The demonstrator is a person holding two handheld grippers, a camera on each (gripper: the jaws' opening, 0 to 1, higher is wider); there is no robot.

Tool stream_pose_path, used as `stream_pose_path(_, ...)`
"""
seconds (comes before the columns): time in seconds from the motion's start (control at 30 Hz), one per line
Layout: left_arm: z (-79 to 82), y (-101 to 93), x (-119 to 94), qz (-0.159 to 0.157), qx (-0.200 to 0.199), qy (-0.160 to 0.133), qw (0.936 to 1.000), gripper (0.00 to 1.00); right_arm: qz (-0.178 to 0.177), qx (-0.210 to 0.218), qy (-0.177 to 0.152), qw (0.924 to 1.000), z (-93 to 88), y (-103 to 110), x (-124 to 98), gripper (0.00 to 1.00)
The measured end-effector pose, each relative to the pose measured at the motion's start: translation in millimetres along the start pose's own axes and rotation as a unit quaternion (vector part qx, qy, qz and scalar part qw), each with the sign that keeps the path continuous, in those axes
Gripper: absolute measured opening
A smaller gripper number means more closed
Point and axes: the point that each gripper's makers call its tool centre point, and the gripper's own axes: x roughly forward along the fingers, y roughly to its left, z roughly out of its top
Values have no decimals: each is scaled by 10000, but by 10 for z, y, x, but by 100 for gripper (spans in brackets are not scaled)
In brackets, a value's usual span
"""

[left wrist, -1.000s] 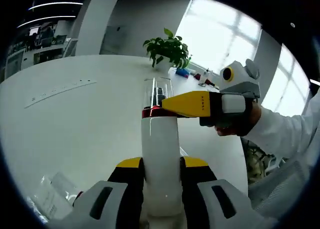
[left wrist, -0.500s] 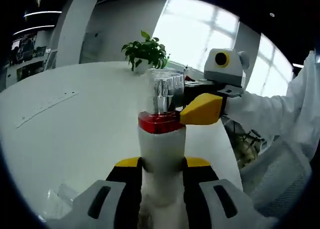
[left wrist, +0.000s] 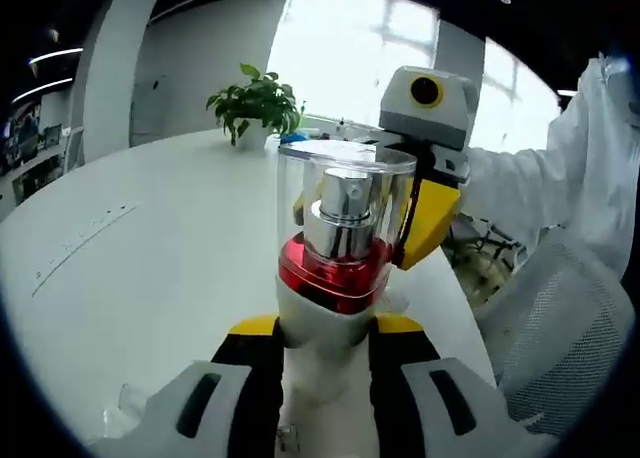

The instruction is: Arrange the skincare products in the storage area until every visible bottle or jar stands upright without overlapping.

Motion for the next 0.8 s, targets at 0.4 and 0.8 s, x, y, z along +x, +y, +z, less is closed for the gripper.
stream_pose_path(0.4, 97, 119, 110, 1120, -80, -73, 9936, 28, -1292, 71, 91, 9916, -4, -161, 18, 21)
stream_pose_path(0.8, 121, 220, 135, 1943, -113, -181, 9807, 28, -2968, -21, 247, 9546, -43, -249, -3, 23)
